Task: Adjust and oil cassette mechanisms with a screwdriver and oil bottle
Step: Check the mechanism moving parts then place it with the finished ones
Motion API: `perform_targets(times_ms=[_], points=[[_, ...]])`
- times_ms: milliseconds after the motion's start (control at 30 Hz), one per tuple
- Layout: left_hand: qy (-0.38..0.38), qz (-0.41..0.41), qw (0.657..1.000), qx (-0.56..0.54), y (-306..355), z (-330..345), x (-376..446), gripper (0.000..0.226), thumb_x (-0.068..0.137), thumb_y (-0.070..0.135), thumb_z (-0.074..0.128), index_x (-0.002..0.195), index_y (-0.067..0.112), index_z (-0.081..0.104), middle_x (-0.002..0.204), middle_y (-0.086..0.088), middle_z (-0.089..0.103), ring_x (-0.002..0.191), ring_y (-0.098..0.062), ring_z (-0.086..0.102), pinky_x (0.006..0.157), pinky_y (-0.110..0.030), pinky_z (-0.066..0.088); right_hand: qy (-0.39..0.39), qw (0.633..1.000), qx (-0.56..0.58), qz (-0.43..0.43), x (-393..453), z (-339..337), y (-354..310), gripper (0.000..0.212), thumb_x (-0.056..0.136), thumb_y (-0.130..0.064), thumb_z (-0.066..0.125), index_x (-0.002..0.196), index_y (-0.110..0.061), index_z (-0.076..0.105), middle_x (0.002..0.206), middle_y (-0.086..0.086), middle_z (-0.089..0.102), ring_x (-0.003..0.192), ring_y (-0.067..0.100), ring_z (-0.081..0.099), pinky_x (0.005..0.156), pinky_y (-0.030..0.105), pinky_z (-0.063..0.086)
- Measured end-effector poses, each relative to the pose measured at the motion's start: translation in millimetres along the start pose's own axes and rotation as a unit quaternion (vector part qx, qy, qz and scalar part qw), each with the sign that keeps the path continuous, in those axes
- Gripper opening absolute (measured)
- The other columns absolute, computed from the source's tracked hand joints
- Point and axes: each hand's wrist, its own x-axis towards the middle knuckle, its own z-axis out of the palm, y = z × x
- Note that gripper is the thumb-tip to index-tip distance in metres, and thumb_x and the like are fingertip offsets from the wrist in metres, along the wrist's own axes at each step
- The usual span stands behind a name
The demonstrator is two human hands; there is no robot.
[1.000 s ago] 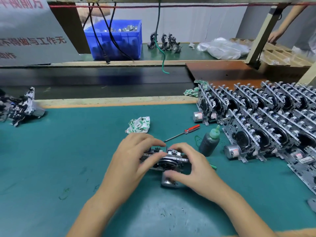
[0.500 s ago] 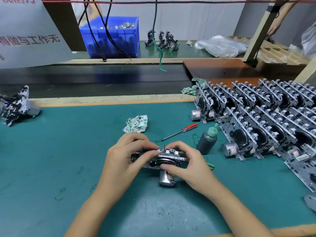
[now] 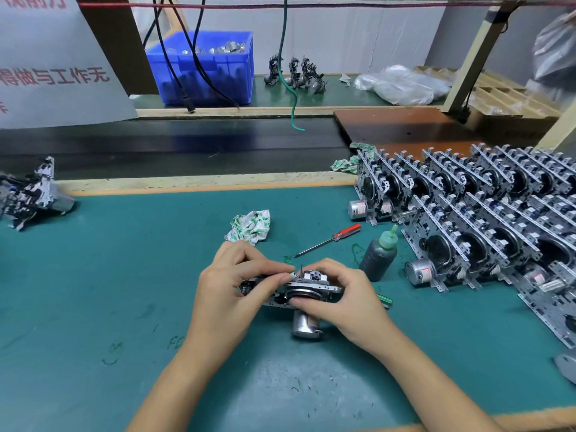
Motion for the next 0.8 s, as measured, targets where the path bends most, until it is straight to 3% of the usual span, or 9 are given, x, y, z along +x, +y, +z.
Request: perform_targets(times_ms=[300,667,800], points=[[-0.011,-0.014,1.000,-0.007,-0.7,-0.7,1.2,0.016,0.073,0.027,0.070,0.079,0.041,0.071,0.073,0.005,0.056,0.078,-0.010,0.051,0.069,-0.011,0.037,0.027,0.999,0.036,0.005,-2.5,1.0,1.1,0.035,0.058,-0.019,0.085,0.082,-0.033,0.063,0.080,-0.010,0.068,0.074,0.005,0.062,0.071,0.016,0.047],[-0.010,-0.012,1.000,-0.011,-0.3,-0.6,0.5,0.016,0.072,0.025,0.071,0.078,0.040,0.071,0.070,0.005,0.053,0.075,-0.006,0.048,0.068,-0.010,0.035,0.018,0.998,0.052,0.012,-2.8,-0.6,3.4,0.033,0.059,-0.012,0.087,0.079,-0.025,0.064,0.074,-0.008,0.069,0.068,0.003,0.061,0.066,0.013,0.046],[-0.001,-0.012,1.000,-0.007,-0.2,1.4,-0.2,0.017,0.073,0.025,0.070,0.078,0.041,0.071,0.071,0.006,0.054,0.077,-0.006,0.048,0.069,-0.010,0.036,0.027,0.998,0.053,0.014,-4.4,1.2,4.1,0.030,0.057,-0.020,0.084,0.079,-0.023,0.063,0.074,-0.008,0.069,0.068,0.003,0.061,0.066,0.012,0.045]])
